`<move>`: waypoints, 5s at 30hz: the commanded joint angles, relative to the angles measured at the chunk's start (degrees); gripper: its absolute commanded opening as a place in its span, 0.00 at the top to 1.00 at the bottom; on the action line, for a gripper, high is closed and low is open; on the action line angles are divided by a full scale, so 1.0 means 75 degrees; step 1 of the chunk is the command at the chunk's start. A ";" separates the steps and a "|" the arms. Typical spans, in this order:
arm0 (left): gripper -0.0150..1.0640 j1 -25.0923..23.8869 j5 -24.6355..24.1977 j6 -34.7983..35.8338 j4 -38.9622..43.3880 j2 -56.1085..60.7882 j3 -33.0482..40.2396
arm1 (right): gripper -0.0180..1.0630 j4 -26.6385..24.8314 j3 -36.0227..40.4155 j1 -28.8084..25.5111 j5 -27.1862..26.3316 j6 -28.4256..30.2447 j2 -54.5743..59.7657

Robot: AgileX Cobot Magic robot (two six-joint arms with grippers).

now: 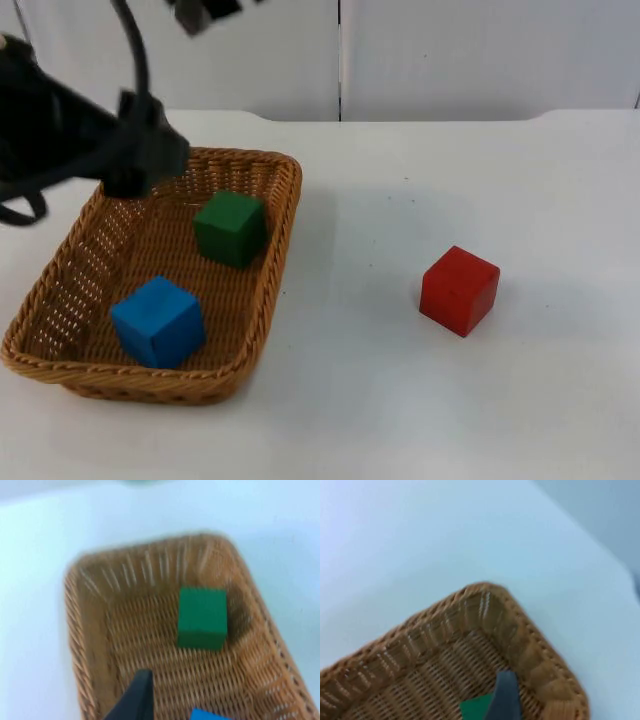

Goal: Pick up one cube with each hand and place exactly two cubes into the same basket, leaving the remaining cube outside.

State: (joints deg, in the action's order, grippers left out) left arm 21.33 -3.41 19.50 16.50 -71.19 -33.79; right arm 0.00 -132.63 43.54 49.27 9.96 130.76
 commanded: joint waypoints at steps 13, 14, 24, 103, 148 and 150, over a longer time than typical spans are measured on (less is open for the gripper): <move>0.04 -0.0018 -0.1878 0.0032 0.0065 0.1984 -0.0026 | 0.39 -0.0069 -0.0054 0.0009 0.1151 -0.0210 -0.1123; 0.04 -0.0018 -0.1978 0.0066 0.0065 0.2063 -0.0026 | 0.39 -0.0069 -0.0054 0.0009 0.1227 -0.0210 -0.1123; 0.04 -0.0018 -0.2436 0.0066 -0.0160 0.2940 -0.0026 | 0.39 -0.0639 -0.0054 0.0022 0.1704 -0.0235 -0.1123; 0.04 -0.0018 -0.7757 -0.2772 -0.2598 0.9492 0.0733 | 0.39 -0.1229 1.1132 0.0396 -0.2506 -0.0212 -1.0353; 0.04 -0.0018 -0.7757 -0.2791 -0.2593 0.9492 0.0730 | 0.39 -0.0086 1.3674 0.0396 0.1568 -0.1049 -1.7435; 0.04 -0.0018 -0.7757 -0.2791 -0.2593 0.9492 0.0730 | 0.39 0.0000 1.3674 0.0396 0.1599 -0.1050 -1.7435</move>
State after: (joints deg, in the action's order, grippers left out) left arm 21.33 -61.60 -1.28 -3.23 -0.26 -28.50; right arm -0.39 -30.13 46.17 61.53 1.43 0.22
